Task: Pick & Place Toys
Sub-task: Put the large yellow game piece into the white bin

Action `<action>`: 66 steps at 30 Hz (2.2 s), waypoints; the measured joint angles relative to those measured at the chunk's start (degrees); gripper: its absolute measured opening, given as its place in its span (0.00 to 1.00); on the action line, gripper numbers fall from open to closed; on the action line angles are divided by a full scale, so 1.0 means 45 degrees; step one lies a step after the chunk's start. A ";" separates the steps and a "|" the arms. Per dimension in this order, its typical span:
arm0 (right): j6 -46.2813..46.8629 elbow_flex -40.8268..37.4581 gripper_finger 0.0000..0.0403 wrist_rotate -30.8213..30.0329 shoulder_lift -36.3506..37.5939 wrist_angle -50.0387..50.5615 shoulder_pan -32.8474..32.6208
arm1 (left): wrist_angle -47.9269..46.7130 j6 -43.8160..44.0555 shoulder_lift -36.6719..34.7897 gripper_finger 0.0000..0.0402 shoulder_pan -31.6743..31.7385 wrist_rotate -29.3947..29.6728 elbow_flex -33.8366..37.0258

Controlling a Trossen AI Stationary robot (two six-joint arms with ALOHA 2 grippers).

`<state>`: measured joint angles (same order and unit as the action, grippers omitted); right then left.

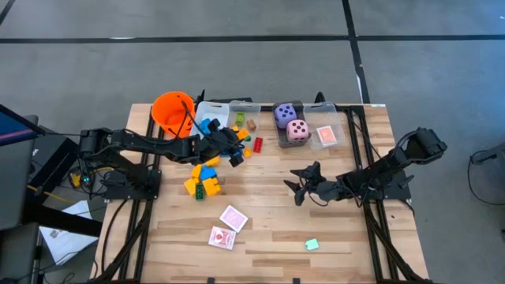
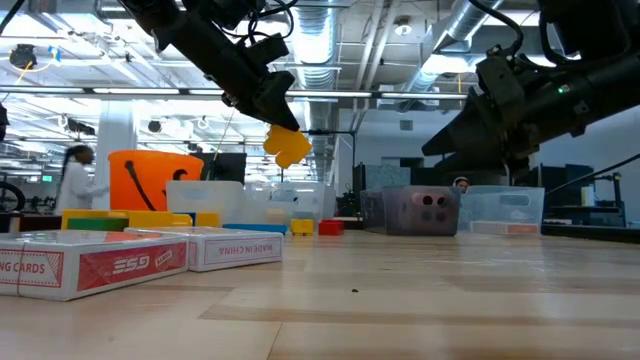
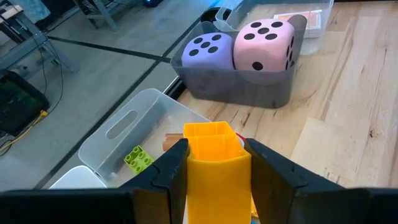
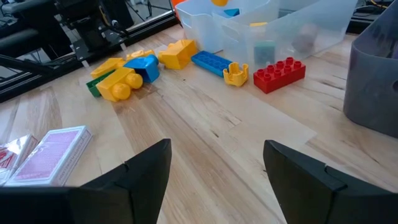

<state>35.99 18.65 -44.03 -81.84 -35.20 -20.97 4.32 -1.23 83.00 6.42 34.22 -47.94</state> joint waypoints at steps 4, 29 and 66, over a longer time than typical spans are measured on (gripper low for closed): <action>0.0000 0.0000 0.62 0.0000 0.0000 0.0078 0.0000 | 0.0000 0.0000 0.0000 0.33 0.0000 0.0005 0.0000; 0.0015 0.0000 0.62 0.0055 0.0000 0.0117 -0.0005 | -0.2061 0.0169 -0.0005 0.32 0.1959 0.3223 -0.0010; 0.0015 0.0000 0.62 0.0058 0.0000 0.0225 -0.0005 | -0.1161 0.1540 -0.0005 0.56 -0.0231 -0.9718 -0.0010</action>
<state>36.05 18.65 -43.77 -81.84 -34.19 -20.99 -0.91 5.70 82.98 5.38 -9.52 -47.99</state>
